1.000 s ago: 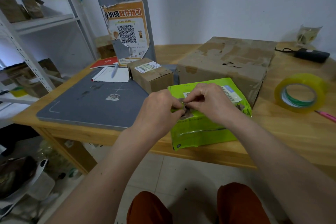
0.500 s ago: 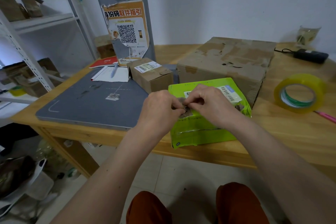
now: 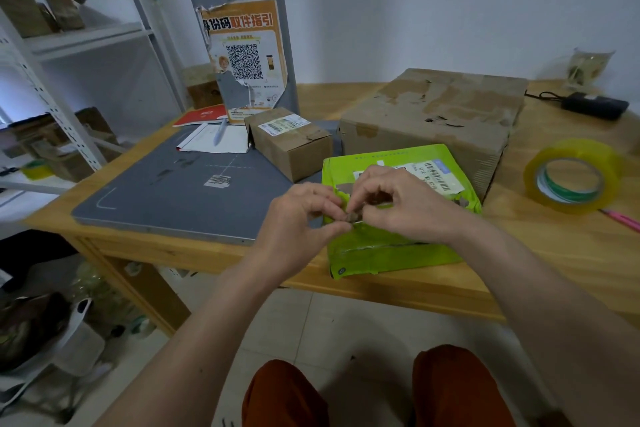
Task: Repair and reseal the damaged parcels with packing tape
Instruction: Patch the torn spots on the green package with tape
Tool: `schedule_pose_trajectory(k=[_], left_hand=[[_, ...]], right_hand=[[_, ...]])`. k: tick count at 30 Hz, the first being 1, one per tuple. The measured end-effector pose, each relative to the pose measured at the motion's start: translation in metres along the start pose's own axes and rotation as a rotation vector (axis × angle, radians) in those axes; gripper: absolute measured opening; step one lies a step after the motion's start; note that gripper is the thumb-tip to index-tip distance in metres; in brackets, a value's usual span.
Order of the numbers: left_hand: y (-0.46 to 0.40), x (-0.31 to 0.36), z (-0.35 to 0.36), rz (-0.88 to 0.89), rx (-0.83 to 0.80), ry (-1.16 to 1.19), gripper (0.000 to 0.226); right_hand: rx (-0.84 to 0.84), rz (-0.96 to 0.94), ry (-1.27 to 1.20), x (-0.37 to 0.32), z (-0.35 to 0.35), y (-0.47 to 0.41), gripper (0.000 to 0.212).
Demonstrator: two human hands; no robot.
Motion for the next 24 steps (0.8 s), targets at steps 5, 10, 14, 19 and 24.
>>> schedule_pose_trajectory(k=[5,10,14,19,24], left_hand=[[-0.001,-0.004,0.005,-0.012,0.042,0.011,0.010],[-0.001,-0.001,0.005,-0.070,0.011,0.032,0.011],[-0.004,0.000,0.004,-0.112,-0.064,0.037,0.013],[0.002,-0.004,0.004,-0.060,-0.018,0.090,0.018],[0.010,-0.010,0.002,-0.016,0.113,0.255,0.028]], right_hand=[[-0.017,0.041,0.034,-0.001,-0.001,-0.001,0.011],[0.022,0.067,-0.084,-0.002,-0.001,-0.003,0.011],[0.034,0.081,-0.135,-0.001,-0.001,-0.005,0.011],[0.052,0.101,-0.131,0.003,0.004,-0.007,0.014],[0.008,0.138,-0.023,0.000,0.005,-0.010,0.017]])
Point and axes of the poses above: each hand's wrist, its own y-axis away from the middle knuckle, its own z-axis out of the palm, x = y × z, the point moved 4 cm from there along -y, towards the middle knuckle, and after that the axes turned 10 degrees about -x, right-handed, at the moved point
